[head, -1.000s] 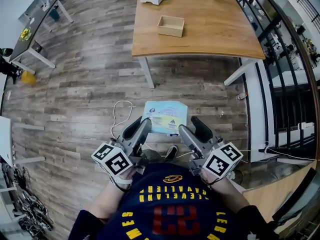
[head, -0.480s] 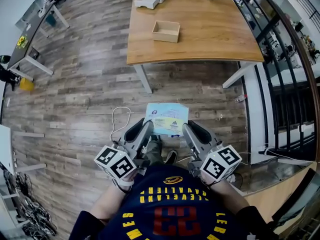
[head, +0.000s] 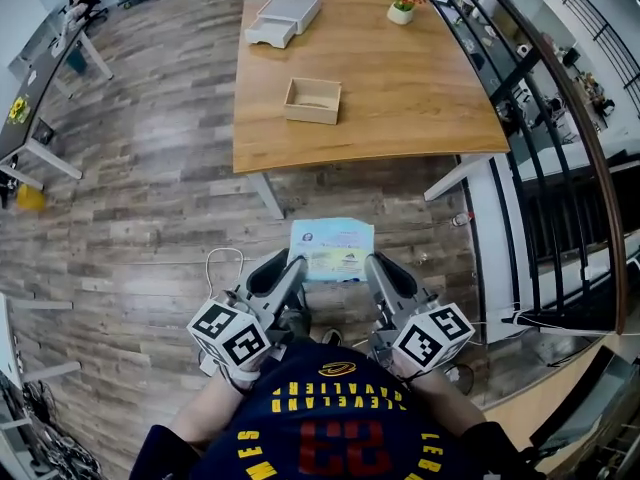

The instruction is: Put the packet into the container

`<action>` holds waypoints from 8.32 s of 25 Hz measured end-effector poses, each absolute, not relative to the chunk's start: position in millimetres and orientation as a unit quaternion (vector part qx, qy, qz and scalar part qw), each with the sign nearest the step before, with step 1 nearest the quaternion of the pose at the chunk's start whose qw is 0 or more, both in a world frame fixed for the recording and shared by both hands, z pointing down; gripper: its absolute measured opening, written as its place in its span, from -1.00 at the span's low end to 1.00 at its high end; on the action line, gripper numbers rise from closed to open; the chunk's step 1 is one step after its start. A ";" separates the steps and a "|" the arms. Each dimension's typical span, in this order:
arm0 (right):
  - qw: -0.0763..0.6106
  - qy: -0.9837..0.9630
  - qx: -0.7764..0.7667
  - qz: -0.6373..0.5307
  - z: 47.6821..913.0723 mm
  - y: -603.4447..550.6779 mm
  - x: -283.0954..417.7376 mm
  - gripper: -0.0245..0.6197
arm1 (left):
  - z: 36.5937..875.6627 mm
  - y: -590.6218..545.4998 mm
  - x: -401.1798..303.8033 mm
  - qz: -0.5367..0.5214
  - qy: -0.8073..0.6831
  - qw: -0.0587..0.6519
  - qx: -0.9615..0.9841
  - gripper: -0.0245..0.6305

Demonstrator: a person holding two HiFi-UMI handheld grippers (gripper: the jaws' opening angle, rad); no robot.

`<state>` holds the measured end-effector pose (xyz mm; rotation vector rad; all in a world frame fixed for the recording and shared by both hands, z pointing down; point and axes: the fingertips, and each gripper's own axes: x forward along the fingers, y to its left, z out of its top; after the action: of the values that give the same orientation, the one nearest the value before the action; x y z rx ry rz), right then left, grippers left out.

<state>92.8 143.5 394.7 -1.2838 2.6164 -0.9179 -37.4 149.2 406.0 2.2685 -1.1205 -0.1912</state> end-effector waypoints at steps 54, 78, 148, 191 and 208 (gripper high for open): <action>-0.001 0.856 -0.382 -0.347 430.2 -145.4 69.7 -0.83 | 427.8 -133.5 -58.5 -0.041 -0.449 0.303 0.839 -0.58; -0.022 0.848 -0.407 -0.340 441.4 -233.7 44.2 -0.83 | 446.4 -227.9 -80.1 0.017 -0.343 0.343 0.874 -0.49; -0.175 0.796 -0.419 -0.399 609.9 -302.4 13.8 -0.86 | 597.6 -305.7 -93.8 0.231 -0.321 0.338 0.854 -0.51; -0.113 0.843 -0.408 -0.332 524.3 -322.9 6.8 -0.63 | 513.7 -309.9 -75.5 0.110 -0.323 0.349 0.873 -0.58; 0.015 0.892 -0.368 -0.261 383.9 -350.3 -6.2 -0.89 | 389.2 -325.5 -59.2 -0.005 -0.299 0.261 0.918 -0.90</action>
<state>-6.2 -350.3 383.9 -1.1464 2.7767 -0.8114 -59.2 -325.5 389.2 2.4855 -0.8099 -0.0140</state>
